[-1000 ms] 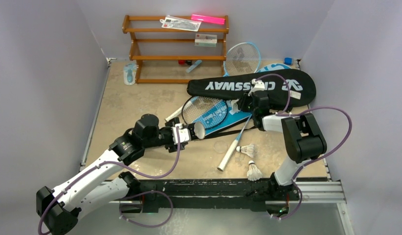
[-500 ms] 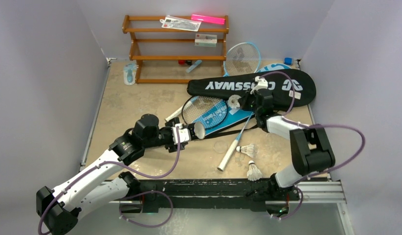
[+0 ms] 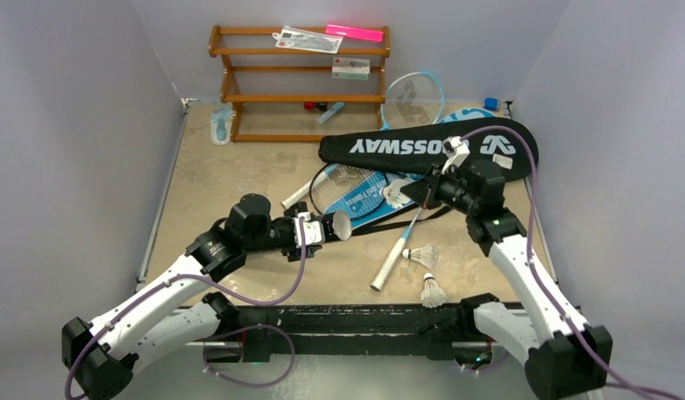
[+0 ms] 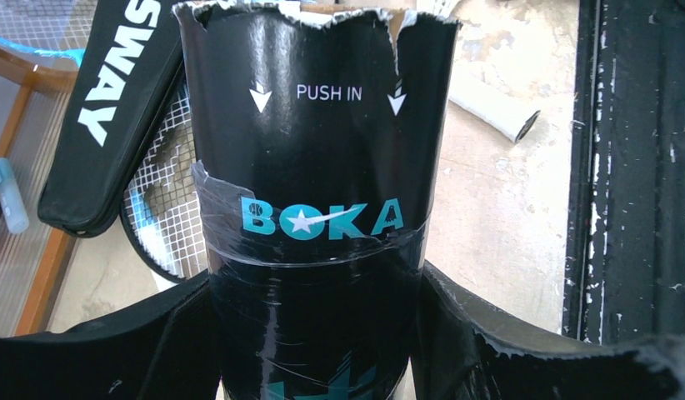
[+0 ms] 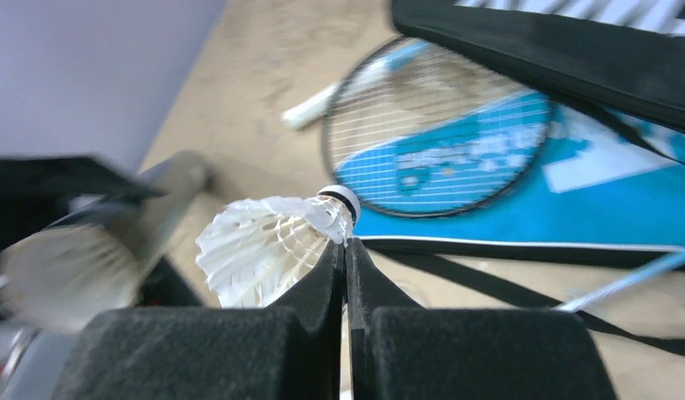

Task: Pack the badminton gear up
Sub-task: Place the shuttlecock at the shuttle tube.

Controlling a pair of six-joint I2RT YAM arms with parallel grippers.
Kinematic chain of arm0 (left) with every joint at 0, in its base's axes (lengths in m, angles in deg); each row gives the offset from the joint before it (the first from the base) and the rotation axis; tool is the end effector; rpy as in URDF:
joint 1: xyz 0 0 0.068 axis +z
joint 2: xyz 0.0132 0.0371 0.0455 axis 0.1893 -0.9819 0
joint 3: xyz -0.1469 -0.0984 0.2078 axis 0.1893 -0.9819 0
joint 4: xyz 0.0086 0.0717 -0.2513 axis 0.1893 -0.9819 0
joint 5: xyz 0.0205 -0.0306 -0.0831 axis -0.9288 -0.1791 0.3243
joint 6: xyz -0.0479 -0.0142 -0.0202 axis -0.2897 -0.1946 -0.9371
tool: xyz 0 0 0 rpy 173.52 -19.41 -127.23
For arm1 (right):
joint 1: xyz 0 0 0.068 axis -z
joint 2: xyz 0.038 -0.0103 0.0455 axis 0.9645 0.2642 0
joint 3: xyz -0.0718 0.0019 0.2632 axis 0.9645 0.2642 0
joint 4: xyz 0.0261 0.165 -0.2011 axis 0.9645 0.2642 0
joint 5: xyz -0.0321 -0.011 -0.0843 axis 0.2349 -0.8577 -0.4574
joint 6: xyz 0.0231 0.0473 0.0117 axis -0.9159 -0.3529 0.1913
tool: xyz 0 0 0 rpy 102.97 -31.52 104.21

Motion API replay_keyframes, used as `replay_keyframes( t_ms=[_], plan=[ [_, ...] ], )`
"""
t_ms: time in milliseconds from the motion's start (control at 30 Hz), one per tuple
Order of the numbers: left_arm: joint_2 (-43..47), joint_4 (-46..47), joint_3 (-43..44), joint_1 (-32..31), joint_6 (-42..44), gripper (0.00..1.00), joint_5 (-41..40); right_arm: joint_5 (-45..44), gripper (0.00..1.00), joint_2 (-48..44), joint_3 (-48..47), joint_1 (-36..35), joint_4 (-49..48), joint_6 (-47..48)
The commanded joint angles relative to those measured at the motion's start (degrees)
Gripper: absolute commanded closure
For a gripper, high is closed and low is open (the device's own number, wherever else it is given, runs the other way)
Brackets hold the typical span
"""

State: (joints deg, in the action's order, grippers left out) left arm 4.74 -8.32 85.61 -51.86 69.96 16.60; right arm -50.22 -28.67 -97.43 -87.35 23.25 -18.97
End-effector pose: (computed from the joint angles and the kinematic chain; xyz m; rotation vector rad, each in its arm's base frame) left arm 0.1312 -0.1334 0.2826 1.3980 1.4832 -0.5484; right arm 0.2207 0.0665 0.3037 -0.1752 1.8739 0.8721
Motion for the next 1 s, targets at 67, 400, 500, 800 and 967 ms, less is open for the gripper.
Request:
replay_keyframes(
  t_ms=[67,400,500,800,967],
  plan=[
    [-0.90,1.35,1.00,0.12,0.15,0.46,5.82,25.78,1.00,-6.47,-5.16,0.10,9.42,-0.87],
    [-1.41,1.27,1.47,0.15,0.41,0.46,10.74,39.43,1.00,-11.01,-0.19,-0.88,-4.32,-9.66],
    [-1.59,1.43,1.47,0.15,0.17,0.46,11.20,38.11,1.00,-11.10,1.80,-1.98,-8.65,-11.56],
    [-1.86,1.81,1.56,0.16,-0.53,0.46,10.47,25.85,1.00,-6.29,2.31,-14.63,-15.13,-10.60],
    [-1.37,2.01,1.51,0.16,-0.70,0.46,10.48,18.02,1.00,-4.33,2.38,-17.54,-15.94,-9.12]
  ],
)
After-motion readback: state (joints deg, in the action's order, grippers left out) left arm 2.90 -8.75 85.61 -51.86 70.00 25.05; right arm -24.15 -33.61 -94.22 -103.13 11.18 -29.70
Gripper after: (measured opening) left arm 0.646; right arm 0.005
